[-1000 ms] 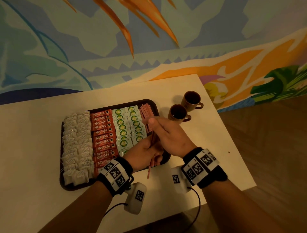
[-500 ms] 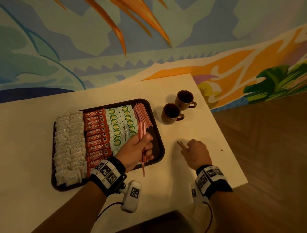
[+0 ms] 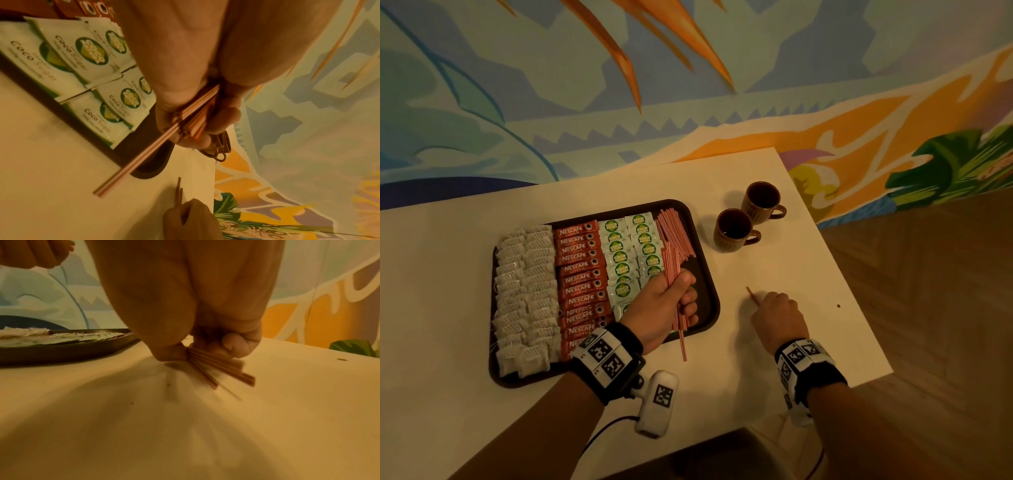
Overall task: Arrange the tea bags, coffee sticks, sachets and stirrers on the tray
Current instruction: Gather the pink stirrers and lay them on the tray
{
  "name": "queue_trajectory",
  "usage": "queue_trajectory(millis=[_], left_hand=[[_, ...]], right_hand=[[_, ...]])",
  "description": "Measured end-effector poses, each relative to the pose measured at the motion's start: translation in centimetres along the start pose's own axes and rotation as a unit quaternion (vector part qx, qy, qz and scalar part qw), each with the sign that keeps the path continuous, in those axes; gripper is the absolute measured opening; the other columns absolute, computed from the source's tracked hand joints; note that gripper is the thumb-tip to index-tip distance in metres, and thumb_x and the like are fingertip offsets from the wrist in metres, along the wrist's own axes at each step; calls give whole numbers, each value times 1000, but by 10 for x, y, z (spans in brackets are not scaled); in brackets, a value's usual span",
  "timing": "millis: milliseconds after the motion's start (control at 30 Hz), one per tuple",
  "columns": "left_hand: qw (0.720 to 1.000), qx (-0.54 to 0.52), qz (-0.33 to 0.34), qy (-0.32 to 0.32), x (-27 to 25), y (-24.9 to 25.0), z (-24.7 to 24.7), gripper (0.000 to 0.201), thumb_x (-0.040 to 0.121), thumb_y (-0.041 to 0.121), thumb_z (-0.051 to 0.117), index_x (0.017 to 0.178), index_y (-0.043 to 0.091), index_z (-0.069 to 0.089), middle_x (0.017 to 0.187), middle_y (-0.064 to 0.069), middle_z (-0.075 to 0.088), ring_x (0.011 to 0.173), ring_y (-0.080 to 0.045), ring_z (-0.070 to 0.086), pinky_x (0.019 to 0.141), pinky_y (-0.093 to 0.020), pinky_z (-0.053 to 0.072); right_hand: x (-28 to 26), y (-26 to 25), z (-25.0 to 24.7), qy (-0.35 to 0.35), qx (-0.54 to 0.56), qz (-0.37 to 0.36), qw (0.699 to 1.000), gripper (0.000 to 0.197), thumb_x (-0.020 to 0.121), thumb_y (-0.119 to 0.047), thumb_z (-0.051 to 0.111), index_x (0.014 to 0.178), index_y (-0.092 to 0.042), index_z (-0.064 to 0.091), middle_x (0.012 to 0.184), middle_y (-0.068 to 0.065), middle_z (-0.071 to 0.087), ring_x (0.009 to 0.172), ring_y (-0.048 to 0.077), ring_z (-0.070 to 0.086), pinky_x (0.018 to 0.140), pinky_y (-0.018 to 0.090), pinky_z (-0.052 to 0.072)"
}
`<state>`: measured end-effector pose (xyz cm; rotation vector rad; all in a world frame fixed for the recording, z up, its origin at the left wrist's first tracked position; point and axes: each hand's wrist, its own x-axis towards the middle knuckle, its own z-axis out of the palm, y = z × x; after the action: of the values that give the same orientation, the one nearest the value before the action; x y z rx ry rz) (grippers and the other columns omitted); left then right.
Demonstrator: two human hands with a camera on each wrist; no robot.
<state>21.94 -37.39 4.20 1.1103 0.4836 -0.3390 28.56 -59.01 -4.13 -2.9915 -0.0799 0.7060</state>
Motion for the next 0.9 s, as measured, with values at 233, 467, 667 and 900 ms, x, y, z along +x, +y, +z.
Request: queue_trajectory(millis=[233,467,667,900], left_hand=[[998,7,-49,47,9,-23,6,14,108,25,47,103,12,52,65,5,47,54,-9,42,60,-30,44],[997,26,-58,43,14,-28,22,22,106,32,51,106,11,57,68,4,47,55,-9,41,59,-28,41],[996,-65,-65,-8,15,-17,36,50,98,57,50,133,22,59,119,-11,73,109,-26,70,89,-44,58],[994,-63,-39,82,13,-13,16,37,107,44,43,131,22,61,115,-10,75,108,-24,72,94,-44,58]], right_hand=[[-3,6,-6,-34,21,-2,999,33,106,-25,39,129,-4,51,128,15,57,114,32,57,94,38,47],[-29,-18,-58,-43,271,-66,959,24,103,-34,52,92,-14,61,84,3,67,68,14,59,57,27,39],[-52,-74,-78,-45,290,-153,944,20,102,-32,51,96,-15,59,82,-4,62,66,6,55,55,19,37],[-62,-96,-68,2,320,-184,929,15,102,-23,60,112,-19,71,95,-7,67,72,0,59,56,7,44]])
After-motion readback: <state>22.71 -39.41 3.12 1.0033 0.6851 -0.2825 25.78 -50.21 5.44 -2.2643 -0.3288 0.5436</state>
